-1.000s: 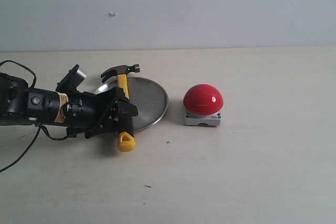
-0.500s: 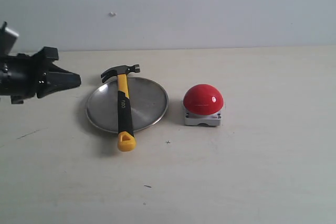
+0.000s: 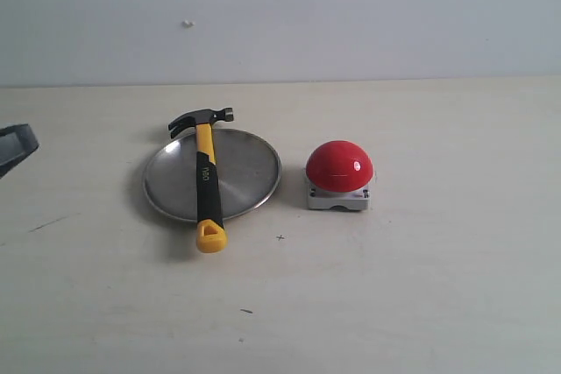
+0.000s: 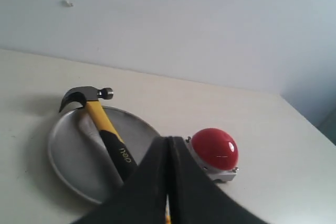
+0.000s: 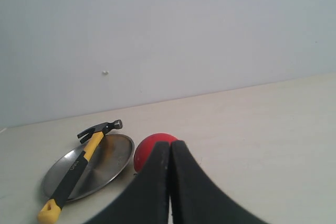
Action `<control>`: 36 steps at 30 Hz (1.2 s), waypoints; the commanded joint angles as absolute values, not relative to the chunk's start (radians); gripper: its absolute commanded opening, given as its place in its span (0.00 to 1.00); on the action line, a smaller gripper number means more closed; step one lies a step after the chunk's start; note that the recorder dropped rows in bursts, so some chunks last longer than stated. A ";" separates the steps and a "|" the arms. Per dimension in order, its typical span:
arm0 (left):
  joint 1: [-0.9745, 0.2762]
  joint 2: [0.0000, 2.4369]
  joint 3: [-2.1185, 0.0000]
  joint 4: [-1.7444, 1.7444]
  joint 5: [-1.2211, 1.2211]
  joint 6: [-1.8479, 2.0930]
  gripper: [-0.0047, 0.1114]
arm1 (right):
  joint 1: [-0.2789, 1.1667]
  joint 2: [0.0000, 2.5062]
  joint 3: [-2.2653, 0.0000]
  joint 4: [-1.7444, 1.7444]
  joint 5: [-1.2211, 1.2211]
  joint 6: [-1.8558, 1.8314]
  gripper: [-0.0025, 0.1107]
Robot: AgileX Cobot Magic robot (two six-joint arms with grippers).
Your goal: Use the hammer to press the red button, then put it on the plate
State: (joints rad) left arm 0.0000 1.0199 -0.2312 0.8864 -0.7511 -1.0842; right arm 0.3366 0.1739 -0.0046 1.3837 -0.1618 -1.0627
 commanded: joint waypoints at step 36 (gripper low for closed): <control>0.001 0.150 0.000 0.511 -0.055 -0.792 0.04 | 0.337 0.169 0.000 1.380 -0.164 -1.072 0.02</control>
State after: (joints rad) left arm 0.0000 0.2034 -0.0035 0.5356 -0.0950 -0.7897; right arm 0.3366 0.1739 -0.0046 1.3837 -0.1633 -1.0627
